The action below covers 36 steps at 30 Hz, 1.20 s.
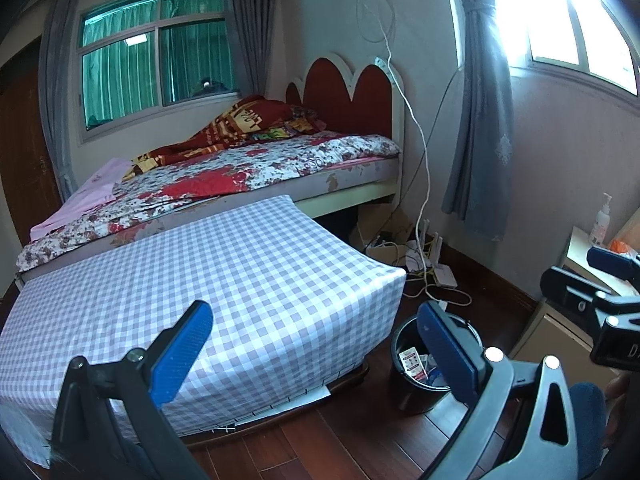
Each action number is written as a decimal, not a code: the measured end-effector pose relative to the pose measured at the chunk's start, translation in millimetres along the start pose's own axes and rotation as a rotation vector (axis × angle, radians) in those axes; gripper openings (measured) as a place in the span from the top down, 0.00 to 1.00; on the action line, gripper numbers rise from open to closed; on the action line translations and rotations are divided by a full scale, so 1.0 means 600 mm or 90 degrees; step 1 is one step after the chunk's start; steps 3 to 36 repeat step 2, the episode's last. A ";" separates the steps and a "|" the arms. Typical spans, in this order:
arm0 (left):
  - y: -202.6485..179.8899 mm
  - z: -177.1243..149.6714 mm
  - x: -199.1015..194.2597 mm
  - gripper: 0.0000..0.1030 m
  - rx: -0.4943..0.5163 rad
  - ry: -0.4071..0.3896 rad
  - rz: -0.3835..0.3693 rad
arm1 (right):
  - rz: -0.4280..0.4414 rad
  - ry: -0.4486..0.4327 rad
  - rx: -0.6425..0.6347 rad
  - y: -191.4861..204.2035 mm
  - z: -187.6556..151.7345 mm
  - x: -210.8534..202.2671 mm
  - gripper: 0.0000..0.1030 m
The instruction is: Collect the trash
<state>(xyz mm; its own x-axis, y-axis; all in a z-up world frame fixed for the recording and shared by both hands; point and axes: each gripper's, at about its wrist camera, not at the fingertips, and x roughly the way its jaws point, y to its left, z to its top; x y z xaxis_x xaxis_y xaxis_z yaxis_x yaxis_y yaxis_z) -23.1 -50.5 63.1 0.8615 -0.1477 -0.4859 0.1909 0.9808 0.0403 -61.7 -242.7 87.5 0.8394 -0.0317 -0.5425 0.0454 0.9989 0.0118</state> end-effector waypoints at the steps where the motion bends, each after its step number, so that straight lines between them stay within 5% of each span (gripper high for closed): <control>1: -0.001 0.001 0.002 0.01 0.002 0.003 -0.007 | 0.001 0.000 0.001 0.000 0.000 0.000 0.01; 36: -0.001 0.001 0.002 0.01 0.000 0.006 -0.012 | 0.001 0.000 0.001 0.000 0.000 0.000 0.01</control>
